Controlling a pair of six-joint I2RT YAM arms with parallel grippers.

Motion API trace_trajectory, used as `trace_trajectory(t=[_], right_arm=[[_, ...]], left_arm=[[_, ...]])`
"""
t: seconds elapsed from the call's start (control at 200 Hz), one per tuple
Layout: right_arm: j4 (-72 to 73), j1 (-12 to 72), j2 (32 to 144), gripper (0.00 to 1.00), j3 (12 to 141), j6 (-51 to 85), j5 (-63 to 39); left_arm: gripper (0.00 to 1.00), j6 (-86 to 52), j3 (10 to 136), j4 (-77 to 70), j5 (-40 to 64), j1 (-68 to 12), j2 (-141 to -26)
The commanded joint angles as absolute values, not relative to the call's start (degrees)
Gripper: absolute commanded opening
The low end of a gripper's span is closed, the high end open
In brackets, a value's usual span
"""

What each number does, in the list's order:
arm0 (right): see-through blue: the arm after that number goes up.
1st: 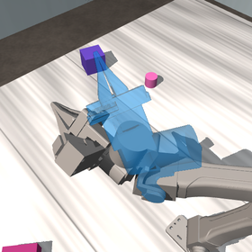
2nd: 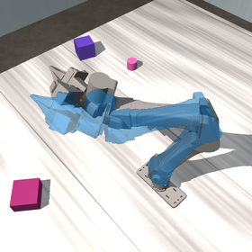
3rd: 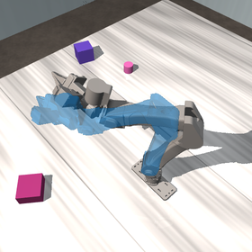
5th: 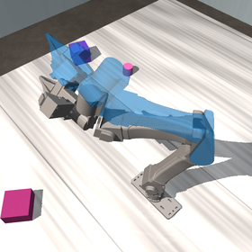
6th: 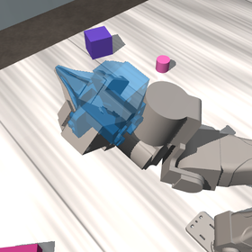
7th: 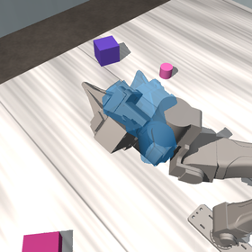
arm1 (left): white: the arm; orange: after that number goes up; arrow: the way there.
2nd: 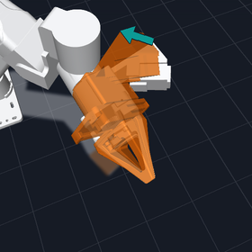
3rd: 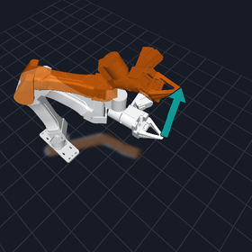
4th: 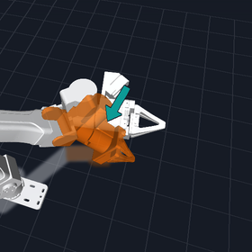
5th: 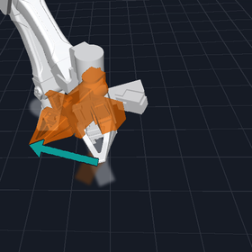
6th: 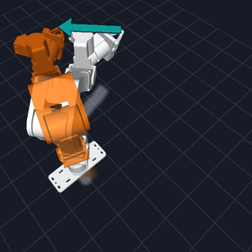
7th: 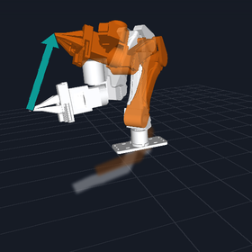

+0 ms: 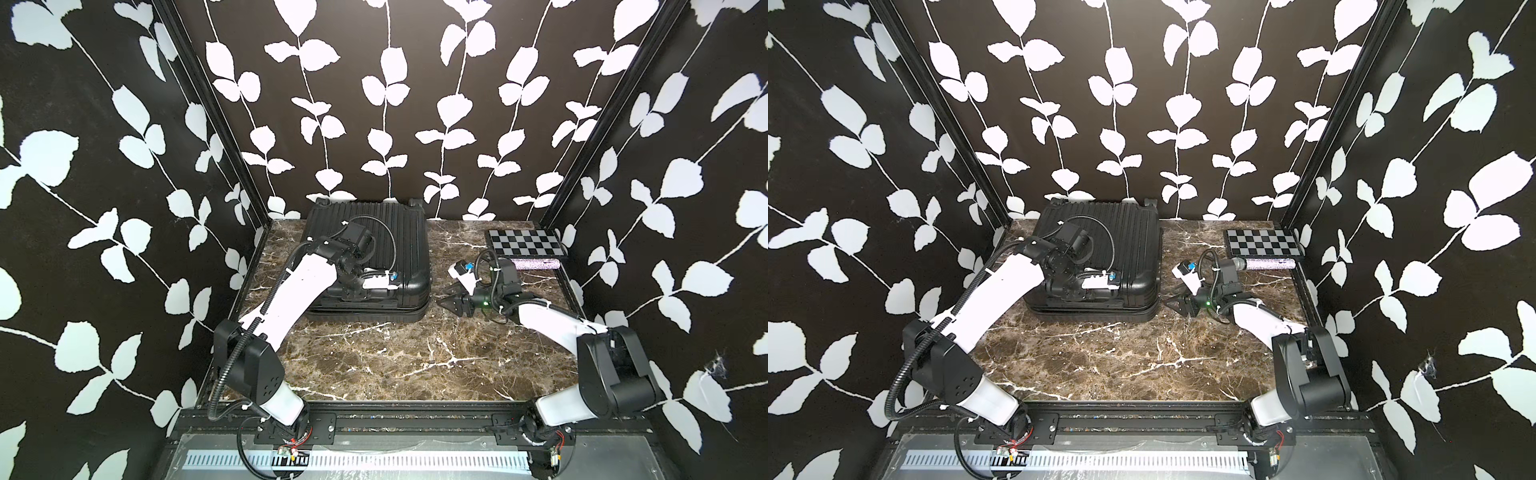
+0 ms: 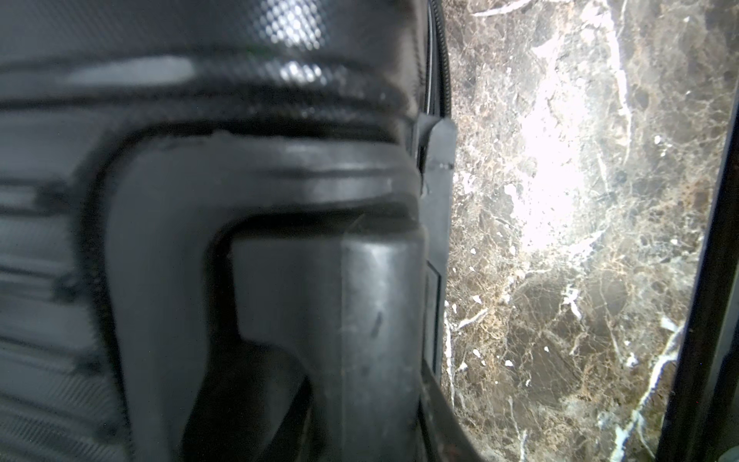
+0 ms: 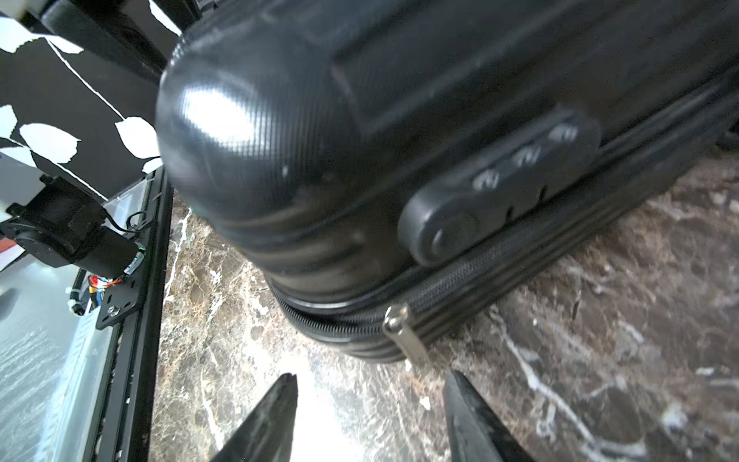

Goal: Close the suitcase zippers
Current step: Adjust the suitcase at the center of the board, then zip the zipper on the suitcase.

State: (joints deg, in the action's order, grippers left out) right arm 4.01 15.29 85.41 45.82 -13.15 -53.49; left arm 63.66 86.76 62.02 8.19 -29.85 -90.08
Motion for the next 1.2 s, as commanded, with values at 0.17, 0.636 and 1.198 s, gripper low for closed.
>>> trace_trajectory(t=[0.17,0.636,1.198], right_arm=[[6.0,19.8,87.8,0.55,46.7,-14.8,-48.6],[15.7,22.6,91.2,0.5,43.3,-9.6,-44.7],[15.8,25.6,91.2,0.17,42.1,-10.8,-40.5]], left_arm=[[0.08,66.3,87.1,62.7,10.5,-29.6,-84.9],[0.03,69.6,83.2,62.2,13.5,-25.9,-80.7],[0.03,70.0,80.8,60.6,13.8,-25.7,-79.0]])
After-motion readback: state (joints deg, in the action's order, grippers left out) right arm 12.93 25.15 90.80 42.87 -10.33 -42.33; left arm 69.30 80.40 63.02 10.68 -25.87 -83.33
